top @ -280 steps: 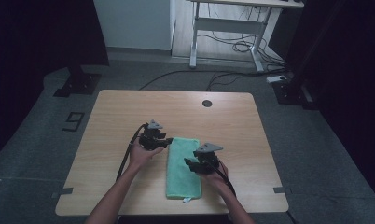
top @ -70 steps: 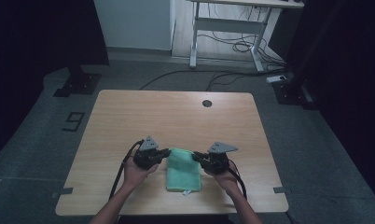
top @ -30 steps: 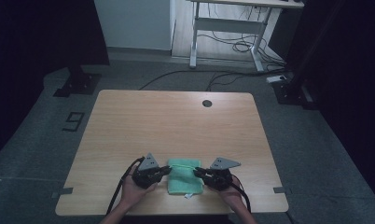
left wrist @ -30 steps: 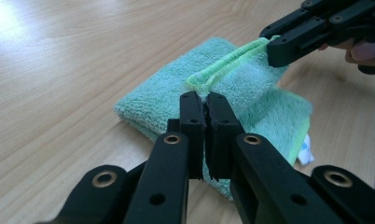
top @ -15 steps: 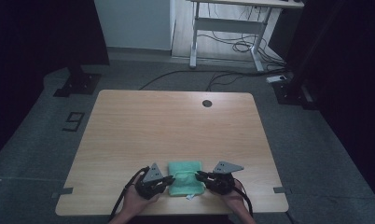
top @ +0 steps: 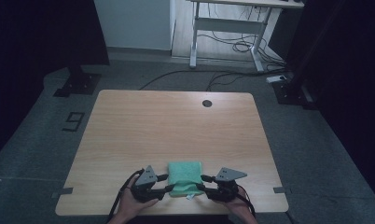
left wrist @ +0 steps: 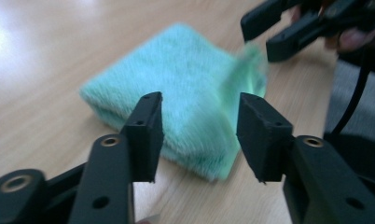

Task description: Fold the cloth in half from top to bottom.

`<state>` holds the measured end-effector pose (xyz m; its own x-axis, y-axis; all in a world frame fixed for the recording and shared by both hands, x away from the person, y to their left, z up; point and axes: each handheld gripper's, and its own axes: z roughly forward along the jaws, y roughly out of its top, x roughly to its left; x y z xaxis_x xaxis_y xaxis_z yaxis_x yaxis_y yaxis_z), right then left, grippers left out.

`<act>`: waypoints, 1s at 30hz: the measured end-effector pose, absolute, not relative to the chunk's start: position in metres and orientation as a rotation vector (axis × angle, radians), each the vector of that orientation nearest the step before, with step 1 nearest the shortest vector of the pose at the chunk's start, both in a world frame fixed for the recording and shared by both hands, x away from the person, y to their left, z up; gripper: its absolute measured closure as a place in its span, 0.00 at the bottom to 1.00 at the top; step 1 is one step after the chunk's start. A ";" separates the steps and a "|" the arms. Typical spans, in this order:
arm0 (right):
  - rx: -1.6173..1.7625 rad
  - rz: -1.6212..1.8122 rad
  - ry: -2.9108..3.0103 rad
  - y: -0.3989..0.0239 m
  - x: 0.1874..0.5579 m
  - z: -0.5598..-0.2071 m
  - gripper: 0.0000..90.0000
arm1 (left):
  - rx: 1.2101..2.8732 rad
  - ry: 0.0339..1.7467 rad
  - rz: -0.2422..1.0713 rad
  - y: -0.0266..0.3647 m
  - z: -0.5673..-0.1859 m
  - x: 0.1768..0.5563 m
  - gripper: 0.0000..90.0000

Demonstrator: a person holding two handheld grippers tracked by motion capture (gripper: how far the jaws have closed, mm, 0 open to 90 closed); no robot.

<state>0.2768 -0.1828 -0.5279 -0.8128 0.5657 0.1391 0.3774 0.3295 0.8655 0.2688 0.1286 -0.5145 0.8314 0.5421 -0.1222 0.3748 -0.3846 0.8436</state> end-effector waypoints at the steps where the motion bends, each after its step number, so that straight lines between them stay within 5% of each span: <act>1: 0.866 1.494 2.395 -0.183 0.277 -0.526 0.61 | 2.002 0.676 0.211 0.130 -0.510 0.270 0.55; 13: 0.884 1.380 2.453 -0.164 0.297 -0.532 0.57 | 2.115 0.728 0.197 0.104 -0.521 0.297 0.56; 23: 0.856 1.339 2.506 -0.174 0.274 -0.546 0.80 | 2.187 0.772 0.169 0.100 -0.541 0.302 0.58; 30: 0.857 1.332 2.512 -0.181 0.263 -0.549 0.80 | 2.188 0.774 0.172 0.100 -0.542 0.302 0.58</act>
<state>0.2626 -0.1805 -0.5494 -0.8200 0.5613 0.1124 0.4078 0.4350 0.8028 0.3019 0.0995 -0.5421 0.8044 0.5808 -0.1248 0.4736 -0.5001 0.7250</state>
